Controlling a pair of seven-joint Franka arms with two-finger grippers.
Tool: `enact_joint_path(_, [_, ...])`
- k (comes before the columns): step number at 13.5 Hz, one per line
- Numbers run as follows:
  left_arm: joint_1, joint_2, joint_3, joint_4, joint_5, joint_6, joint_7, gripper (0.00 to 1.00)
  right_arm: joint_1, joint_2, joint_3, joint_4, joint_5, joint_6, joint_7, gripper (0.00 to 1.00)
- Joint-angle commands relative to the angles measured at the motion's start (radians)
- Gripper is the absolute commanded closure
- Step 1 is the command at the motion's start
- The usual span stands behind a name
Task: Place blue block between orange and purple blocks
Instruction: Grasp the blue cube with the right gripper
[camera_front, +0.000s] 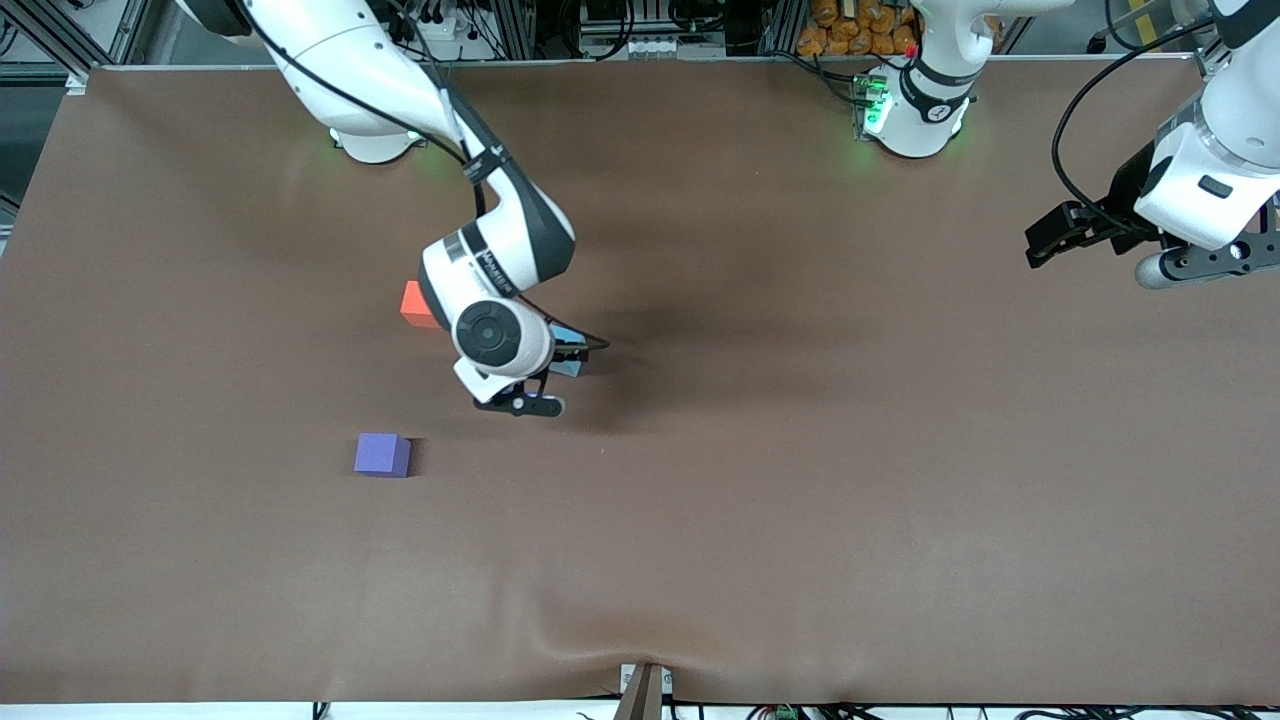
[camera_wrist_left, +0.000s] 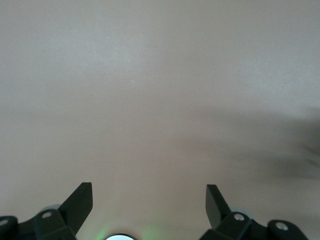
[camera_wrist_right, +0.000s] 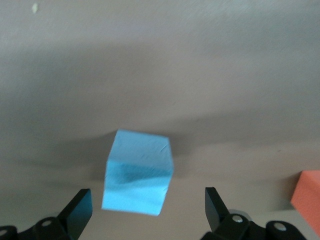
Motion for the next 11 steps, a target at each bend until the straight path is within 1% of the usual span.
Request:
enact_joint_path(1, [-0.005, -0.015, -0.002, -0.018, -0.004, 0.014, -0.002, 0.0, 0.038, -0.063, -0.006, -0.1, 0.011, 0.053, 0.024, 0.0])
enact_joint_path(2, [-0.006, -0.013, 0.0, -0.02, -0.004, 0.015, -0.002, 0.0, 0.039, -0.08, -0.006, -0.144, 0.009, 0.102, 0.022, 0.0])
enact_joint_path(3, [-0.005, -0.013, -0.002, -0.018, -0.004, 0.015, -0.002, 0.0, 0.039, -0.081, -0.006, -0.166, 0.009, 0.133, 0.024, 0.0])
enact_joint_path(6, [-0.005, -0.015, 0.0, -0.02, -0.004, 0.015, -0.002, 0.0, 0.042, -0.072, -0.006, -0.169, 0.008, 0.146, 0.025, 0.0])
enact_joint_path(9, [-0.005, -0.007, -0.002, -0.021, -0.004, 0.019, -0.002, 0.0, 0.047, -0.056, -0.006, -0.169, 0.009, 0.189, 0.085, 0.0])
enact_joint_path(11, [-0.005, -0.007, -0.002, -0.021, -0.004, 0.019, -0.002, 0.0, 0.055, -0.043, -0.006, -0.169, 0.009, 0.198, 0.09, 0.0])
